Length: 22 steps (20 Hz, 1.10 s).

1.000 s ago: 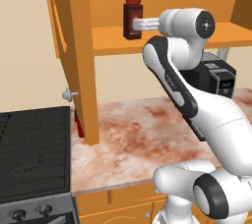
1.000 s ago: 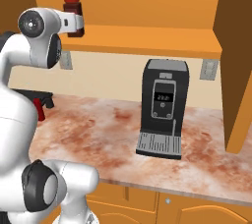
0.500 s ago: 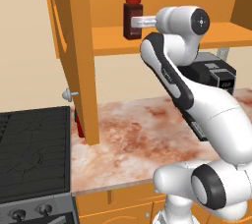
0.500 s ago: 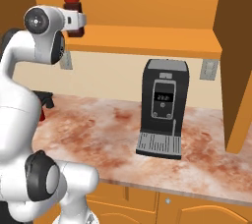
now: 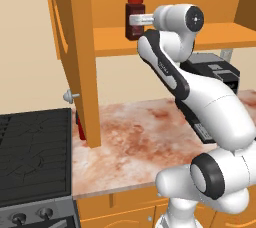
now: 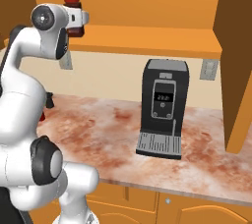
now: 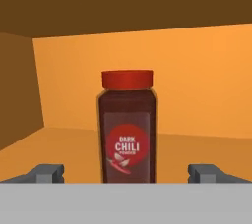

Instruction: Collect the paprika, ketchup, and shaker from the cabinet and place them next to the stove.

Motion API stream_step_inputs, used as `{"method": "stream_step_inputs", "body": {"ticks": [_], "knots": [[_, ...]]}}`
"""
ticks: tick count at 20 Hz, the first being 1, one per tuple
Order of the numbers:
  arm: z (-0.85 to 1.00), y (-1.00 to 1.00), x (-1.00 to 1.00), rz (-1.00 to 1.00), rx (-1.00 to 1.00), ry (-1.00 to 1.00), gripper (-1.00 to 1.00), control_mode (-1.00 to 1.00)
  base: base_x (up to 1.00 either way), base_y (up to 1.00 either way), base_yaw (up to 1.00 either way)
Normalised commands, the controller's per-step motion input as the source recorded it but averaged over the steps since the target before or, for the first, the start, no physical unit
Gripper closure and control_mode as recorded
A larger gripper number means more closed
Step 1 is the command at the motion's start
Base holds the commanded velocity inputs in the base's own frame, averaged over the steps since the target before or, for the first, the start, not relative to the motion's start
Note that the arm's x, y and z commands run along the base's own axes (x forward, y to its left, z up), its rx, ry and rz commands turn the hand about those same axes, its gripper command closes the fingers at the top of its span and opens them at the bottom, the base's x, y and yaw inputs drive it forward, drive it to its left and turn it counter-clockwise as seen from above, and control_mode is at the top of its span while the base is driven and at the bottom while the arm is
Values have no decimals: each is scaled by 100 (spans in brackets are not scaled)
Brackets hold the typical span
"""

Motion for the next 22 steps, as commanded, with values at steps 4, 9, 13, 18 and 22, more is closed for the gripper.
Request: {"method": "stream_step_inputs", "body": {"ticks": [4,9,13,18,22], "knots": [[0,13,30,0,0,0,-100,-100,0,0,0],[0,5,25,0,0,0,-100,-100,0,0,0],[0,0,24,0,0,0,-100,-100,0,0,0],[0,5,24,0,0,0,-100,-100,0,0,0],[0,5,13,0,0,0,-100,-100,0,0,0]]}}
